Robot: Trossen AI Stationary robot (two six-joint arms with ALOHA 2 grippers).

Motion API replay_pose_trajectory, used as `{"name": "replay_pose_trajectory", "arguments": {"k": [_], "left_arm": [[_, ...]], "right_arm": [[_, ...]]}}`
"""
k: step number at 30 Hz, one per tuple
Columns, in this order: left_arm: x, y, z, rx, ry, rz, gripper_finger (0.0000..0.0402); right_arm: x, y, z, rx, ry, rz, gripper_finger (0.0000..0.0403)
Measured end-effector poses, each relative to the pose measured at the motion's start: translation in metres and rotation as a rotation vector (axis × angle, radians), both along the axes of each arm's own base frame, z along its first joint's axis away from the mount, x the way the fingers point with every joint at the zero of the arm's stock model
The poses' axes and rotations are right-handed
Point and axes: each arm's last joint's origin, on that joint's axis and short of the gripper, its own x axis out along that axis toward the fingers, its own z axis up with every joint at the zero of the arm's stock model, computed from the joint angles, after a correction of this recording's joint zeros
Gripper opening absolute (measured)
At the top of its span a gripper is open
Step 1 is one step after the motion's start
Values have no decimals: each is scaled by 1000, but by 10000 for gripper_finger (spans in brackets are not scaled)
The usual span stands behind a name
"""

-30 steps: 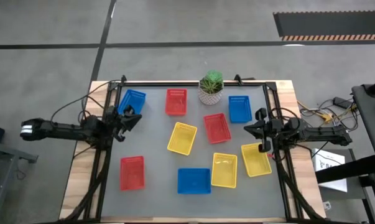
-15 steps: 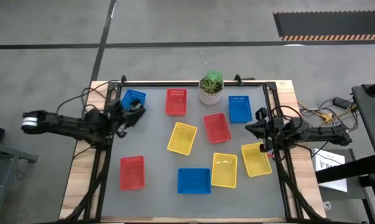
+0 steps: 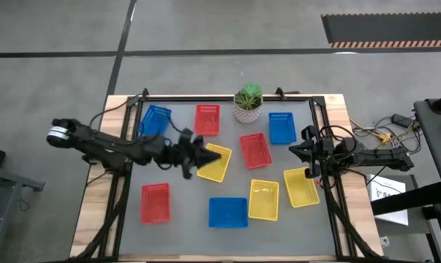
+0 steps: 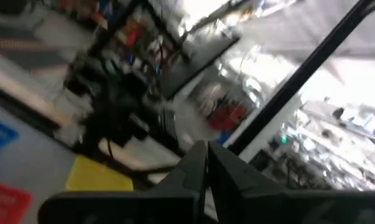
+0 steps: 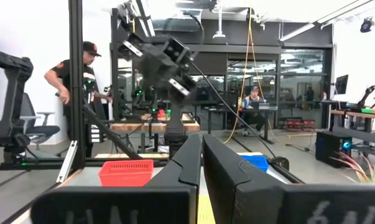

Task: Stack baskets by color
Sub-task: Stack the bottom blue bin on top of the top left blue bin

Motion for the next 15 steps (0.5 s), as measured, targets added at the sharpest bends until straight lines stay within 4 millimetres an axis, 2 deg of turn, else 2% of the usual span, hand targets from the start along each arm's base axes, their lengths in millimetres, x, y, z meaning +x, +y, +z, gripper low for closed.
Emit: {"name": "replay_pose_trajectory", "arguments": {"k": [7, 15], "left_arm": [[27, -37, 26, 28, 259, 22, 0], [53, -68, 40, -115, 492, 37, 0]], "right_arm": [[0, 0, -1, 17, 8, 5, 9], [0, 0, -1, 26, 11, 7, 9]]}}
